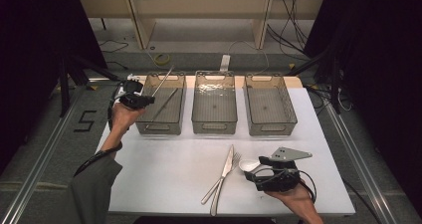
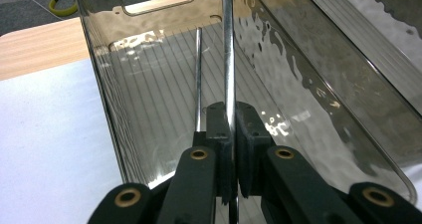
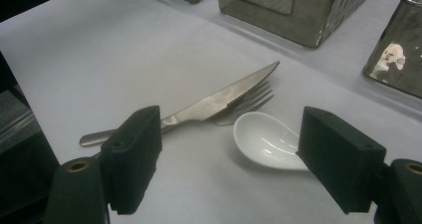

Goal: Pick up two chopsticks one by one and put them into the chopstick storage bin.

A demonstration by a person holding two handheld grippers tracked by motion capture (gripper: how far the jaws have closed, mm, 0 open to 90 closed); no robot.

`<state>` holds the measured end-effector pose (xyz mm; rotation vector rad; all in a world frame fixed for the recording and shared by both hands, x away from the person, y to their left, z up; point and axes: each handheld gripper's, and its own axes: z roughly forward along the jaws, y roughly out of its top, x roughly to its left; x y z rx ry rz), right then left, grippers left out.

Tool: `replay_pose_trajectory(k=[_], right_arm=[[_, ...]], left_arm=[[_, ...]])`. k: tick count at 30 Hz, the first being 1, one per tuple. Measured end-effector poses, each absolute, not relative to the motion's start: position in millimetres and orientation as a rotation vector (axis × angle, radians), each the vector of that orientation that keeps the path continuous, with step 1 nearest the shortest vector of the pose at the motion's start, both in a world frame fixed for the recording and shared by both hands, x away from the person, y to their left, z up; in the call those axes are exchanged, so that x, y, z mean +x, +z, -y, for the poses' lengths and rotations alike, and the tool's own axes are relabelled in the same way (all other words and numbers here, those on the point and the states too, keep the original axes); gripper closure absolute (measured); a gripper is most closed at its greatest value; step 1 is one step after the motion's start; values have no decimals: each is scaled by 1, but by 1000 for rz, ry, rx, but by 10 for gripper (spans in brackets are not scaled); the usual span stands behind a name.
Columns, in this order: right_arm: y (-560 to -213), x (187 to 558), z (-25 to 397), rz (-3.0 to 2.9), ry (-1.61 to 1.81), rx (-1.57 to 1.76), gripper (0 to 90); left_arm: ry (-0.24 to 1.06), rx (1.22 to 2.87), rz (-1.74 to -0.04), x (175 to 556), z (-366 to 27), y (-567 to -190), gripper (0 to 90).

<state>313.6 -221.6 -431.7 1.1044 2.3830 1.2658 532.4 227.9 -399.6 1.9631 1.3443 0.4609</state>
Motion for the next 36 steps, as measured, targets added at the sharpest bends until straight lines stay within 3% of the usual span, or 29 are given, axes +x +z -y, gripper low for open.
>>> replay_pose_trajectory(k=[17,26,36], right_arm=[[-432,314,220,-2397,1248,1093,263],[-431,314,221,-2394,1249,1096,262],[-425,323,230,-2404,1200,1074,260]], left_arm=[[448,1970,-1375,541,-221,-418,840],[431,1906,-1381,536,-223,-408,585],[355,1830,-1324,503,-224,-395,340]])
